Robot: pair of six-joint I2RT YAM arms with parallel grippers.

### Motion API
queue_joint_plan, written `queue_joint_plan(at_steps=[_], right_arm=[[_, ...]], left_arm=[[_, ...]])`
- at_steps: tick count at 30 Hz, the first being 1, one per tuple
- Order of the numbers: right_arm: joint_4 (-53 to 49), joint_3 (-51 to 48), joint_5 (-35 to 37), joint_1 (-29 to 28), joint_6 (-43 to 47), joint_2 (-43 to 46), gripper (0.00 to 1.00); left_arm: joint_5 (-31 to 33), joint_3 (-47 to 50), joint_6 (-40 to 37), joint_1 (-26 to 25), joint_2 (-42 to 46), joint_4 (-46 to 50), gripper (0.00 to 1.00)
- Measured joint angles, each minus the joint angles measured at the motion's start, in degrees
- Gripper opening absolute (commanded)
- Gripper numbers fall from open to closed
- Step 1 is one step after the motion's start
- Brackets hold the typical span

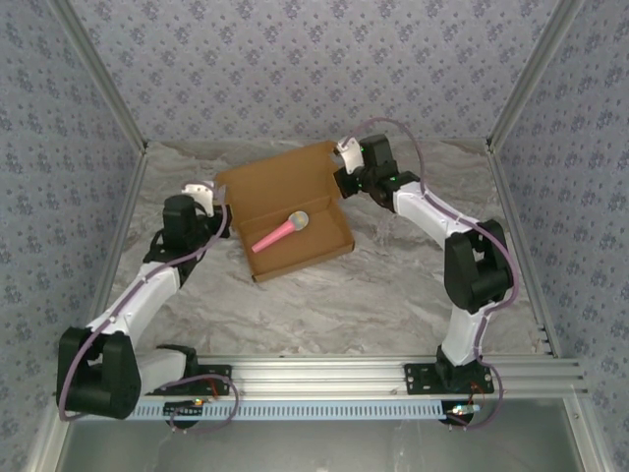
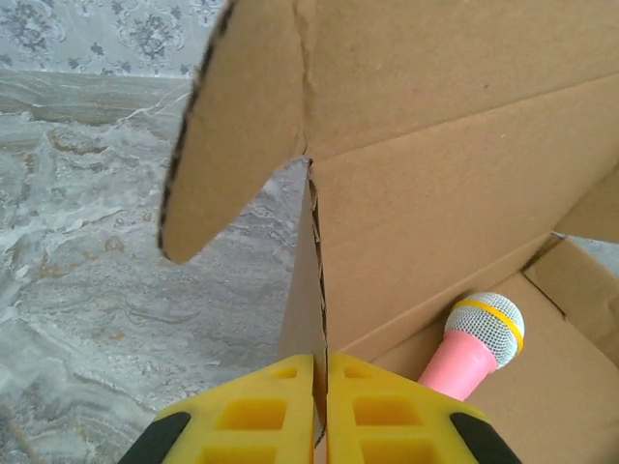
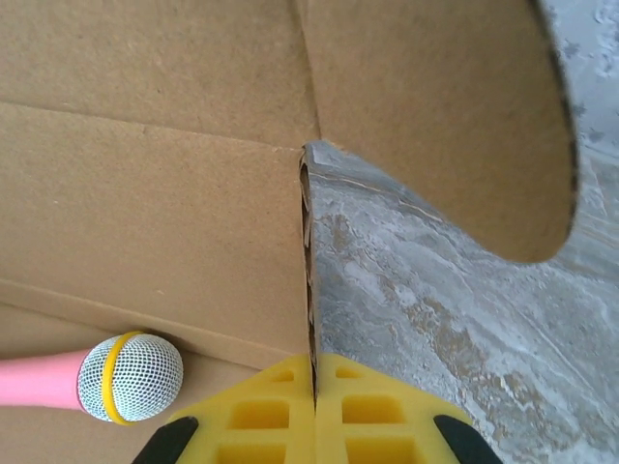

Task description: Fold the paper box

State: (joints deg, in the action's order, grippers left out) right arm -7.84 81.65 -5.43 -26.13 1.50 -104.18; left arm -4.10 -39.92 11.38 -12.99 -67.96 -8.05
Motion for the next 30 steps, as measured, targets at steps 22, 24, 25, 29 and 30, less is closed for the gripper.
queue_joint_plan(at_steps=[22, 24, 25, 29, 30], right_arm=[[12.22, -17.66, 13.62, -4.63, -20.46, 10.49, 0.03], [13.57, -19.39, 13.62, -4.76, -21.4, 11.56, 0.03], [14.25, -20.2, 13.66, -4.87, -21.94, 12.02, 0.03], [16.87, -22.99, 14.29, -5.44, -24.26, 13.33, 0.03], [17.4, -23.56, 14.69, -5.68, -24.72, 13.66, 0.03]], left_arm=[[21.16, 1.7, 10.36, -13.0, -2.95, -8.31, 0.0], [21.94, 3.63, 10.32, -13.73, -2.73, -10.16, 0.0], [22.34, 4.5, 10.21, -14.1, -2.54, -11.3, 0.0], [23.63, 7.23, 9.9, -15.28, -1.2, -14.49, 0.0], [23.91, 7.93, 9.84, -15.5, -0.79, -15.06, 0.0]])
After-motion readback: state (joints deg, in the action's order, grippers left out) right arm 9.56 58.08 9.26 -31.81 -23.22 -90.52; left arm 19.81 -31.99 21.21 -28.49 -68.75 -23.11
